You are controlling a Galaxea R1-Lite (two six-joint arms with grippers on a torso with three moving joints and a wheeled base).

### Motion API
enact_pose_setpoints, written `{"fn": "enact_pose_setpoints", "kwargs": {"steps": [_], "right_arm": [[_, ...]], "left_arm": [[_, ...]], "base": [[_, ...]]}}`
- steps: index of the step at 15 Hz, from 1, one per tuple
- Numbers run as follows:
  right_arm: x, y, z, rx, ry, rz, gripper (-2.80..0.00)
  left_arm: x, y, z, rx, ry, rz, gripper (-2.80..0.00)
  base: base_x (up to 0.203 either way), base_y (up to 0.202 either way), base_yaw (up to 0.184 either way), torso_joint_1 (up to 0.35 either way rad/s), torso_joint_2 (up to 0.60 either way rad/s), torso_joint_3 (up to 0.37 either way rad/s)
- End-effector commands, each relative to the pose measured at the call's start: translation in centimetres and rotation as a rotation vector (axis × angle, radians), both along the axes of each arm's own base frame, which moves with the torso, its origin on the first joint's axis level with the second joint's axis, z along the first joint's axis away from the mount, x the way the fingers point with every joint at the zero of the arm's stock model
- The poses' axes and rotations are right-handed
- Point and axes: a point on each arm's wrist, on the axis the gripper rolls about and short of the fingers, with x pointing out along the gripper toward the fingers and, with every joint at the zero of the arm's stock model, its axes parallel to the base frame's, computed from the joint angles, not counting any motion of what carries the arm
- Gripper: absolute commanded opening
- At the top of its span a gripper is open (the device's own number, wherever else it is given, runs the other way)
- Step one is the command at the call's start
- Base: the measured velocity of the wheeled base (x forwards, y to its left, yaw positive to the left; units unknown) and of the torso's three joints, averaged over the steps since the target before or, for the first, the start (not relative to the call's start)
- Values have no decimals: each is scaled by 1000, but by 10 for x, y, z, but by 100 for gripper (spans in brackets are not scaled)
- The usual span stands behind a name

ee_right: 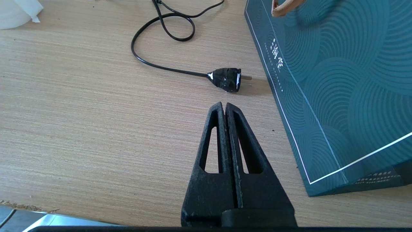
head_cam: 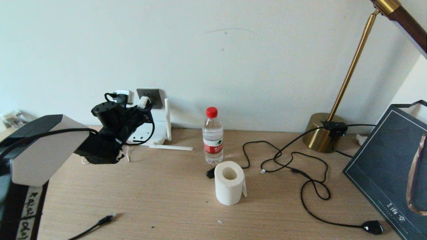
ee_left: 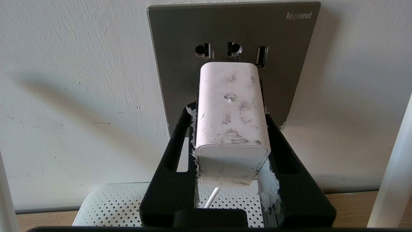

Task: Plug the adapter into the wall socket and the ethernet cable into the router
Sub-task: Plug plug into socket

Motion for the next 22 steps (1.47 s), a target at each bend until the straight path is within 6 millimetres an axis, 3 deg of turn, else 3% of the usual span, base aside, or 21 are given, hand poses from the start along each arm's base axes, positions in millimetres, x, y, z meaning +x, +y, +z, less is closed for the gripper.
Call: {"fn": "enact_pose_setpoints", "kwargs": {"steps": [1, 22], "right_arm": [[0, 0, 0, -1, 2, 1, -280], [0, 0, 0, -1, 2, 1, -280]], "left_arm": [[0, 0, 2, 0, -10, 0, -280], [0, 3, 1, 0, -9, 6, -280]], "base": [[0, 0, 0, 0, 0, 0], [0, 0, 0, 0, 0, 0]]}}
